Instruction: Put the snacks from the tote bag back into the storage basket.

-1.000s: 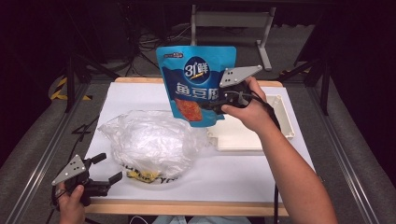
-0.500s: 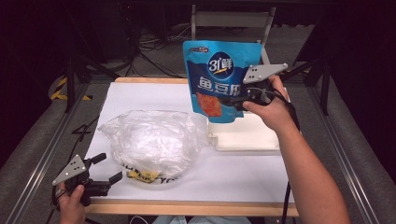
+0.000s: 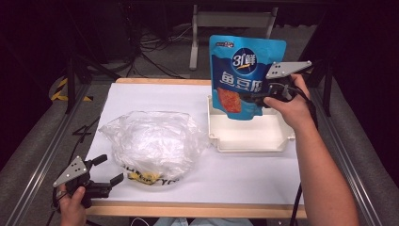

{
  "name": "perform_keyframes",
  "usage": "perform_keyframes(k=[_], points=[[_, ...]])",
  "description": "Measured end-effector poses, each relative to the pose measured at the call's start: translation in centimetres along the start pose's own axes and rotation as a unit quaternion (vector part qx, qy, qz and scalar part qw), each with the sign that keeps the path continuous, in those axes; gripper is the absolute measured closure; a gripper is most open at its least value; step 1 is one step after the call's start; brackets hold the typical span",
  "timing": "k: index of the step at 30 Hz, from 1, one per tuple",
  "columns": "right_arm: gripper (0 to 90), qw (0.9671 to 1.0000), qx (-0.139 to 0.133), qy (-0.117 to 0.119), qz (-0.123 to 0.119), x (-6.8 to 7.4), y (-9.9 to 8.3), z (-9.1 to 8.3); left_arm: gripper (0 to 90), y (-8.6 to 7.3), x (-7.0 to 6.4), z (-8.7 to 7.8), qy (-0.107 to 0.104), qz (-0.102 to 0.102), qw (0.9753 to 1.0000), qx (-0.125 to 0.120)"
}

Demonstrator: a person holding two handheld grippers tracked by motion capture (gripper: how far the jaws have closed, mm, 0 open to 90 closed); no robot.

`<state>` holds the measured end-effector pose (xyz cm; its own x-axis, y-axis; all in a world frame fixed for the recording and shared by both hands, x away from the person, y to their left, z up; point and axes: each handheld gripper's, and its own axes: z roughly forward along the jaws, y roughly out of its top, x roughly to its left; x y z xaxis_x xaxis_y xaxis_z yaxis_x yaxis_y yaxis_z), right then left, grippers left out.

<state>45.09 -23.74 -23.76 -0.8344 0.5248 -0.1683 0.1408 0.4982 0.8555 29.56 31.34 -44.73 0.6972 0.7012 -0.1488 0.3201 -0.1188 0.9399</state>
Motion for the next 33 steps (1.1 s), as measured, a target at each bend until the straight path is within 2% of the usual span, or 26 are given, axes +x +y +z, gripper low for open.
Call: perform_keyframes(k=[8,12,23,27,33], points=[[53.6,0.9994,0.015,-0.027,0.018,-1.8,-1.4,-0.5,2.0,0.0,0.0,0.1,-0.001,0.002,1.0,0.003],[53.6,0.9988,0.022,-0.04,0.017,-2.4,-2.2,-0.3,2.0,0.0,0.0,0.1,0.001,0.0,1.0,0.004],[53.7,0.9987,0.032,-0.025,0.032,-2.9,-4.2,1.0,2.0,0.0,0.0,0.1,0.001,0.001,1.0,0.005],[53.6,0.9985,0.032,-0.012,0.044,-3.0,-5.4,1.8,2.0,0.0,0.0,0.1,0.001,0.001,1.0,0.005],[53.6,0.9978,0.045,-0.004,0.048,-2.8,-7.1,3.0,2.0,0.0,0.0,0.1,0.0,0.0,1.0,0.005]])
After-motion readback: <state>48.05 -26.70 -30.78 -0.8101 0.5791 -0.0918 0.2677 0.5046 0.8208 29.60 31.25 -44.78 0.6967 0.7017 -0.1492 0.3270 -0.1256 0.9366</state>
